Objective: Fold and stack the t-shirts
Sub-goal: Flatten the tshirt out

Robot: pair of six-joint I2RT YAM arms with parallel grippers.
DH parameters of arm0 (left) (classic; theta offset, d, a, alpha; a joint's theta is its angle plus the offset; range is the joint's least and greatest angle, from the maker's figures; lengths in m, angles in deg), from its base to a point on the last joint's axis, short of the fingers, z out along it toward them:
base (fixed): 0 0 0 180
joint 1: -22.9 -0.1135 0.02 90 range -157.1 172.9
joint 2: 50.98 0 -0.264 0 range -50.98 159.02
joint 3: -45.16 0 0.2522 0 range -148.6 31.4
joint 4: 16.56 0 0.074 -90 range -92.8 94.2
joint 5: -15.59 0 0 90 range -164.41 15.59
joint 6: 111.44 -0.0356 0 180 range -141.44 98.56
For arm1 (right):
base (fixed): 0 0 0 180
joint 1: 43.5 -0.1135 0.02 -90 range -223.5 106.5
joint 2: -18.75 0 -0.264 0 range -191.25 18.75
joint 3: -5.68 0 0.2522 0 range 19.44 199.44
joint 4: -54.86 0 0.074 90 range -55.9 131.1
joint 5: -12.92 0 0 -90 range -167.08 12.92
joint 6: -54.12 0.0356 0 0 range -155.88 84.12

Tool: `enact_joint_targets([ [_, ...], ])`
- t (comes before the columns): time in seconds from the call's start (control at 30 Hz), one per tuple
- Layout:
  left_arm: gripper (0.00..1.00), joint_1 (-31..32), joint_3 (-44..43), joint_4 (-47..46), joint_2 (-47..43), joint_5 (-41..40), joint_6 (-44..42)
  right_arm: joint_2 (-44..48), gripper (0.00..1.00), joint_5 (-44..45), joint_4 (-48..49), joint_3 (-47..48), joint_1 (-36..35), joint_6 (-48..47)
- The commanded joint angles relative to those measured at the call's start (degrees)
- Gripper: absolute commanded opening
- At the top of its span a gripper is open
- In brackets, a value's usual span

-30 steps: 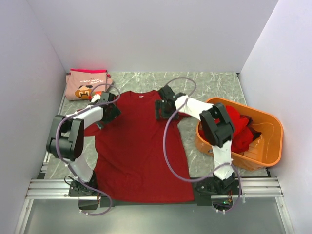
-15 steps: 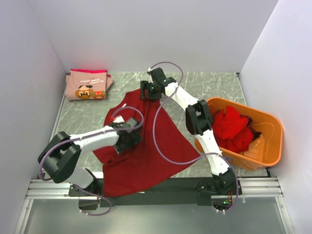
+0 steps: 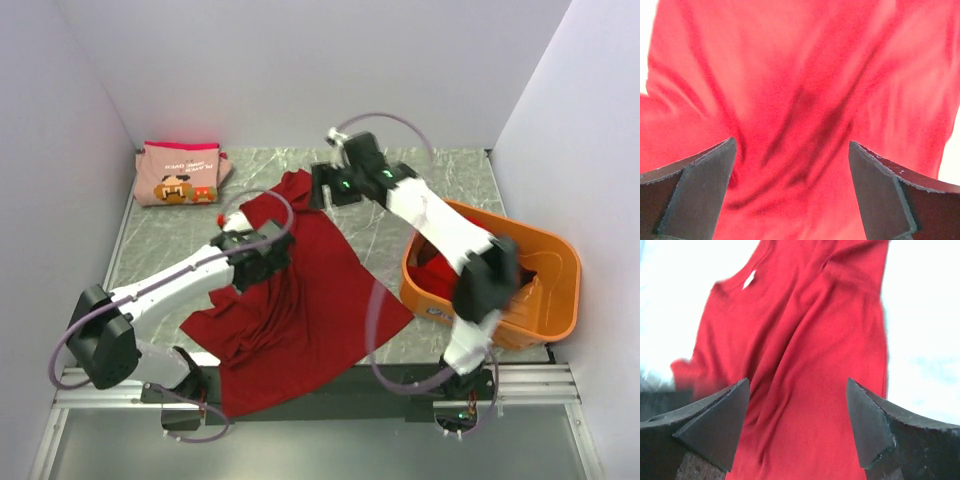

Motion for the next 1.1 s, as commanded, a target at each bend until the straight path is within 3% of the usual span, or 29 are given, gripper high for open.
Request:
enact_joint_targets([
  [0.0, 0.99, -7.8, 0.1, -7.0, -0.5, -1.9, -9.0, 12.1, 0.84, 4.9, 2.2, -14.5, -3.6, 2.1],
  [0.13, 0.99, -18.1, -0.3, -19.4, 3.0, 5.8, -23.4, 24.4, 0.84, 9.5, 1.4, -30.6, -8.9, 6.3],
  [0.2, 0.99, -19.8, -1.7, -21.9, 6.2, 8.3, -25.9, 27.1, 0.84, 9.8, 0.3, -33.3, -12.3, 9.1],
  [0.37, 0.99, -21.5, -5.4, -22.4, 14.9, 9.1, -28.3, 27.6, 0.84, 9.1, 0.5, -39.5, -18.5, 13.9],
  [0.53, 0.99, -23.2, -6.7, -22.2, 22.2, 9.4, -28.8, 21.0, 0.84, 7.0, 2.4, -42.9, -21.2, 16.5],
  [0.8, 0.99, -25.9, -2.1, -25.3, 23.0, 10.3, -29.7, 4.1, 0.84, 13.0, -1.7, -36.1, -19.3, 12.6],
  [1.07, 0.99, -28.7, 0.2, -27.0, 22.9, 10.6, -30.5, -9.3, 0.83, 15.1, -7.8, -21.0, -7.2, 7.7],
])
